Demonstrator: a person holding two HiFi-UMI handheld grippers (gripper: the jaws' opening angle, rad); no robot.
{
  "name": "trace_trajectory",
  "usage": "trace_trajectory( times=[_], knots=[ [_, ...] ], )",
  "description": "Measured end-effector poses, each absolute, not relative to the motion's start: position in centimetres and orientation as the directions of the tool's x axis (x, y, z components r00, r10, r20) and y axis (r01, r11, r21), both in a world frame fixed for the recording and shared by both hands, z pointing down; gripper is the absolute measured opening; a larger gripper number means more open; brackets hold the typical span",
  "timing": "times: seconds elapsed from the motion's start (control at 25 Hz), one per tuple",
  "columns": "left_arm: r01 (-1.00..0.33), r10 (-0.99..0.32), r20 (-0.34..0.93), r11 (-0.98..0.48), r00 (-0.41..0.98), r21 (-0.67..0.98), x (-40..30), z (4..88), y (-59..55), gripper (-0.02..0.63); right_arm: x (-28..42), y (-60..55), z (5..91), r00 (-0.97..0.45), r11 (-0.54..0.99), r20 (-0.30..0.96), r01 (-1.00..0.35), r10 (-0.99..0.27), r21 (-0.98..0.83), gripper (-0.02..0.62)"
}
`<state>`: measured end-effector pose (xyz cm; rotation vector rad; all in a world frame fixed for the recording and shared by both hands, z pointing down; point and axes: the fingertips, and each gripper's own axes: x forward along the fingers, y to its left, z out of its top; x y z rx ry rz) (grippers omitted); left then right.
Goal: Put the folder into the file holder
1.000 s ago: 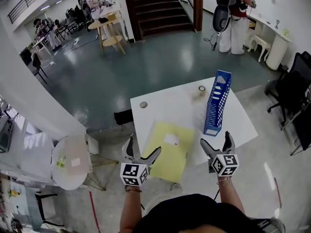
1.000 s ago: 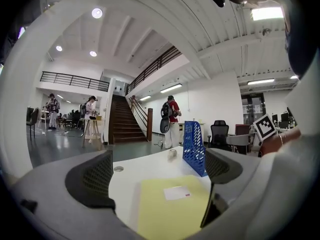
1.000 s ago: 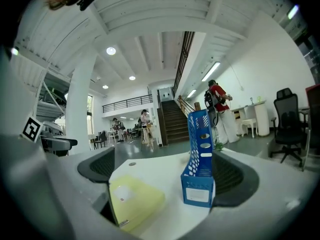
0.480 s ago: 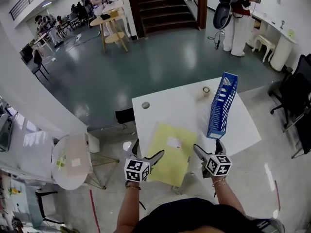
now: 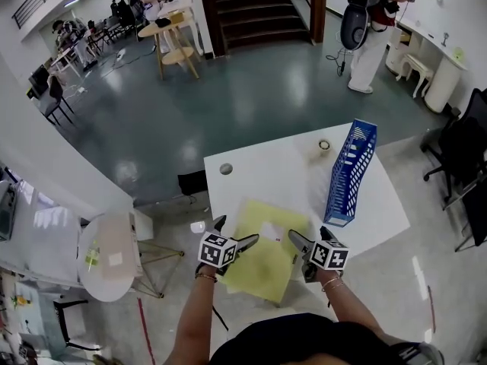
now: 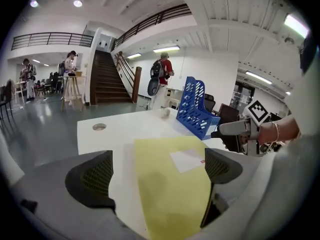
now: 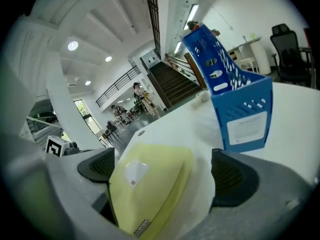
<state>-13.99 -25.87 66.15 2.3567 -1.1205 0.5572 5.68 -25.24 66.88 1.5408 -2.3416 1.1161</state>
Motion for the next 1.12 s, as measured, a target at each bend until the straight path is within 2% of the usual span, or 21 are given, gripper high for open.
trace_trajectory(
  times=[0.48, 0.64, 0.8, 1.0, 1.12],
  knots=[
    [-0.755, -0.432, 0.658, -0.562, 0.617, 0.338, -12.6, 71.1, -30.5, 0.561, 2.7, -28.0, 71.1, -0.558, 0.074, 0.567, -0.749, -0.605, -0.658, 0.586],
    [-0.704, -0.332, 0.673, -0.586, 0.661, 0.402, -11.4, 72.3, -30.4, 0.561, 2.6, -28.4, 72.1, -0.561, 0.007, 0.585, -0.726, -0.585, -0.688, 0.586],
    [-0.661, -0.227, 0.702, -0.61, 0.675, 0.438, -10.5, 74.0, -29.7, 0.56, 2.4, -29.0, 72.4, -0.556, 0.021, 0.602, -0.745, -0.572, -0.667, 0.586],
    [-0.66, -0.223, 0.696, -0.598, 0.683, 0.455, -10.4, 74.0, -29.9, 0.556, 1.5, -29.9, 72.2, -0.572, -0.024, 0.584, -0.703, -0.577, -0.711, 0.584],
    [-0.698, -0.302, 0.66, -0.524, 0.688, 0.488, -10.6, 73.8, -30.8, 0.53, 0.9, -30.4, 72.3, -0.564, -0.021, 0.59, -0.712, -0.577, -0.702, 0.584]
  ],
)
